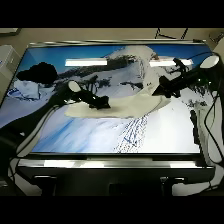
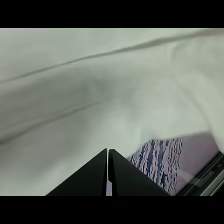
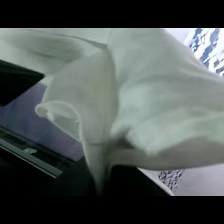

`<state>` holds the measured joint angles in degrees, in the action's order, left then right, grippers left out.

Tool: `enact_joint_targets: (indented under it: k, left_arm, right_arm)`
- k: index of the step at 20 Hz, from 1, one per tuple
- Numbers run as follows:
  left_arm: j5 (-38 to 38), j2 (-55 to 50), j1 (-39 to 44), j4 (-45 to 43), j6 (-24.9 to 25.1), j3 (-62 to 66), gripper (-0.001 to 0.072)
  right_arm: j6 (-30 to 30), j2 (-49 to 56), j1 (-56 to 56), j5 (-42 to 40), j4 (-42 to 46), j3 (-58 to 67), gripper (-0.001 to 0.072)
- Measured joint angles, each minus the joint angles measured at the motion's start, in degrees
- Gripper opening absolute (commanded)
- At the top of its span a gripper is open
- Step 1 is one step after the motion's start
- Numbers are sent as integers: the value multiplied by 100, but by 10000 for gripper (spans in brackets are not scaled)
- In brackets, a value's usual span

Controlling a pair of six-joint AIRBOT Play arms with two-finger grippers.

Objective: Fold the clothes and pants, and hang the long-sleeved shirts on hangers.

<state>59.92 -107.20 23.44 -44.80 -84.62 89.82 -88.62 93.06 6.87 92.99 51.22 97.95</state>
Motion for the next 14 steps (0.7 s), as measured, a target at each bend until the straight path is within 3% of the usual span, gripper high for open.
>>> enact_joint_targets:
  k: [5,10,12,14]
  left_arm:
    - [-918,-629,977,1178,-264,-17,21]
    - [-1659,-914,1871,2691,92,-17,17]
    - [-1867,-883,1862,2765,151,-17,15]
    - [-1917,-643,1569,2282,151,-17,15]
  right_arm:
    - [-525,-1058,-538,378,197,0,43]
    - [-944,-1460,-708,407,789,0,42]
    - [-1025,-1399,-793,280,986,0,42]
    - [-1080,-1222,-994,57,1082,0,42]
